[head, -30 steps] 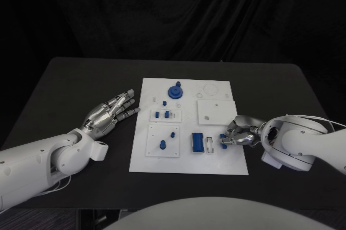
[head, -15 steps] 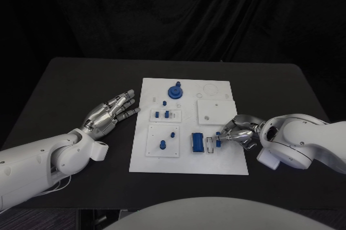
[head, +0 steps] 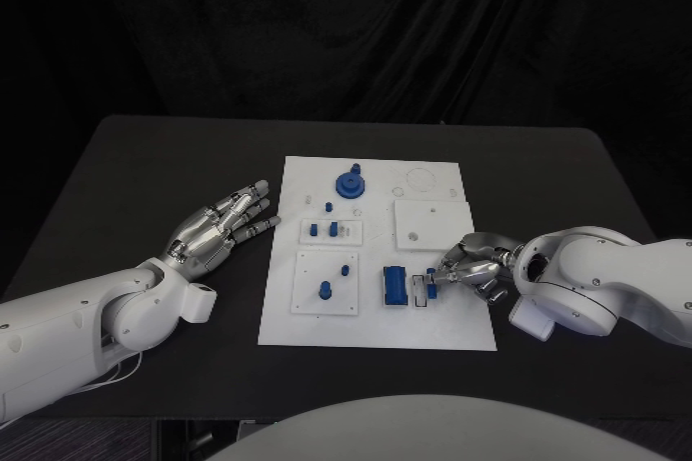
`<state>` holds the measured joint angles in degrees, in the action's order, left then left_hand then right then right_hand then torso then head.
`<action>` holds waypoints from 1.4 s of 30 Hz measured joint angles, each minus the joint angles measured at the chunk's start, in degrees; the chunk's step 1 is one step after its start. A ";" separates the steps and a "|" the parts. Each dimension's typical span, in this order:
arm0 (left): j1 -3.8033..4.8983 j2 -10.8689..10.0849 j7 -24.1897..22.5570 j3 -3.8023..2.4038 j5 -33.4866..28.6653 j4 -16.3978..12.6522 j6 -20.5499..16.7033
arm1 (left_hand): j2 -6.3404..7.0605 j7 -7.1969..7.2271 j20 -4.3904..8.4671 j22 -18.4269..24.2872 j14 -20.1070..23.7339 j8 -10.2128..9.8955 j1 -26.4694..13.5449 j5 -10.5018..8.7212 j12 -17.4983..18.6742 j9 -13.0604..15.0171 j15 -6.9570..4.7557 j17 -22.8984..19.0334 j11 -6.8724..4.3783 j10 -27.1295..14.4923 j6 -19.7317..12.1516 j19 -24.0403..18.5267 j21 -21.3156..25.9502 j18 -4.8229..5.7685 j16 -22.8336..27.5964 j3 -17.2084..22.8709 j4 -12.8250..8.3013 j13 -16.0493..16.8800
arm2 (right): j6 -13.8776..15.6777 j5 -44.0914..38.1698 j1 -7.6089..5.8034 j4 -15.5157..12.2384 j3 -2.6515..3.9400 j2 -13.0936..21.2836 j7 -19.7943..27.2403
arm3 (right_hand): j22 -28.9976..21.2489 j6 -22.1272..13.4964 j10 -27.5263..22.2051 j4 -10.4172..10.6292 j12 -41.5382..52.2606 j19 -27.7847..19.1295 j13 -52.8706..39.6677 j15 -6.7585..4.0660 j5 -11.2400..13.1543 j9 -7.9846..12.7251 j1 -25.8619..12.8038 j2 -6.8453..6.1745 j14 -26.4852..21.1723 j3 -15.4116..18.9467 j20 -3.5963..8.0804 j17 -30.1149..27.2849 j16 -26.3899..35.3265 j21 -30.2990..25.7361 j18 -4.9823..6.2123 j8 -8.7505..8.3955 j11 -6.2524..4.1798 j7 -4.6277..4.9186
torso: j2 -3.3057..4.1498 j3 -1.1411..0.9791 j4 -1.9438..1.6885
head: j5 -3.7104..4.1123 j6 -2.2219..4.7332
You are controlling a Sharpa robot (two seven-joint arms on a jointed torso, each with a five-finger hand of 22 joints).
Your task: Assemble the parts on the task board
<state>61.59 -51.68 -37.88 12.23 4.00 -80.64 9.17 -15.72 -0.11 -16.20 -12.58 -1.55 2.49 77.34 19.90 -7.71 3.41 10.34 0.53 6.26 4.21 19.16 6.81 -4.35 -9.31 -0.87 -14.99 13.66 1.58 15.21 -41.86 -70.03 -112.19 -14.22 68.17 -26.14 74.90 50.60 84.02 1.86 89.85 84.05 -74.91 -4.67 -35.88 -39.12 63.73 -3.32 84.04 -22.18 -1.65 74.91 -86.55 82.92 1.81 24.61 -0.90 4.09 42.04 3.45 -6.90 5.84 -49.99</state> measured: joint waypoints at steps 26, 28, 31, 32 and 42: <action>-0.06 0.27 0.09 -0.02 0.00 0.48 0.44 | 0.00 0.00 0.01 -0.03 0.00 0.00 0.00 0.00 0.00 0.00 0.00 -0.01 0.00 0.00 0.00 0.00 -0.01 -0.01 0.00 0.16 -0.15 -0.01 | -3.61 0.52 0.13 1.30 0.04 -2.02 -1.10 | 0.00 -0.39 0.00 -2.58 0.00 0.00 -0.04 0.00 6.88 0.21 -2.12 0.32 0.00 -2.58 0.00 0.00 0.00 -0.10 0.00 0.23 0.00 -0.34 | 0.11 -0.05 0.03 | -0.26 0.00; -0.07 0.25 0.10 -0.02 0.00 0.48 0.46 | 0.00 0.00 0.01 -0.03 0.00 0.00 0.00 0.00 0.00 0.00 0.00 -0.01 0.00 0.00 0.00 0.00 -0.01 -0.01 0.00 0.16 -0.15 -0.01 | -3.77 0.52 0.13 1.38 0.07 -2.09 -1.17 | 0.00 -0.39 0.00 -2.59 0.00 0.00 -0.04 0.00 7.36 0.33 -2.40 0.60 0.00 -2.58 0.00 0.00 0.00 -0.18 0.00 0.23 0.00 -0.34 | 0.11 -0.04 0.04 | -0.35 0.00; -0.07 0.25 0.10 -0.02 0.00 0.48 0.48 | 0.00 0.00 0.01 -0.03 0.00 0.00 0.00 0.26 0.00 0.00 0.00 -0.01 0.00 0.00 0.00 0.00 -0.01 -0.01 0.00 0.16 -0.15 -0.01 | -3.99 0.53 0.13 1.55 0.09 -2.22 -1.35 | 0.00 -0.39 0.00 -1.76 0.00 0.00 -0.04 0.00 8.14 0.48 -3.10 0.85 0.00 -0.95 0.00 0.00 0.00 -0.41 -0.01 0.21 0.00 -0.34 | 0.10 -0.04 0.07 | -0.37 0.00; -0.07 0.25 0.10 -0.02 0.00 0.48 0.49 | 0.00 0.00 0.01 -0.03 0.00 0.00 0.00 0.26 0.00 0.00 0.00 -0.01 0.00 0.00 0.00 0.00 -0.01 -0.01 0.00 0.16 -0.15 -0.01 | -4.07 0.53 0.13 1.61 0.09 -2.26 -1.41 | 0.00 -0.54 0.00 -1.26 0.00 0.00 -0.04 0.13 9.41 0.61 -3.60 1.06 -0.15 -0.28 0.00 0.00 0.00 -0.45 -0.01 -0.05 0.00 -0.25 | 0.10 -0.03 0.08 | -0.37 0.00; -0.11 0.28 0.16 -0.02 0.00 0.51 0.54 | 0.00 0.00 0.01 -0.03 0.00 0.00 0.00 0.26 0.00 0.00 0.00 -0.02 0.00 0.00 0.00 0.00 -0.01 -0.01 0.00 0.16 -0.15 -0.01 | -4.56 0.54 0.20 1.80 0.00 -2.42 -2.13 | 0.00 -1.42 0.01 2.57 0.00 0.00 -0.03 0.39 18.01 1.41 -5.93 1.74 0.01 4.00 -0.42 0.00 -0.22 -0.72 -0.01 -0.45 0.40 0.05 | 0.04 -0.01 0.03 | -0.29 0.00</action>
<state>61.48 -51.39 -37.71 12.21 4.00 -80.12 9.71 -15.72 -0.11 -16.19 -12.61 -1.55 2.49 77.34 20.15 -7.71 3.41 10.34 0.51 6.25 4.20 19.15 6.81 -4.35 -9.32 -0.87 -14.83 13.51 1.57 10.65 -41.32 -69.83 -110.38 -14.23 65.75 -28.27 74.90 49.19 84.03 4.43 89.85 84.05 -74.94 -4.28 -17.87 -37.72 57.81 -1.58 84.05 -18.17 -2.06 74.91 -86.76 82.20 1.81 24.17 -0.50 4.14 42.08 3.44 -6.87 5.56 -49.99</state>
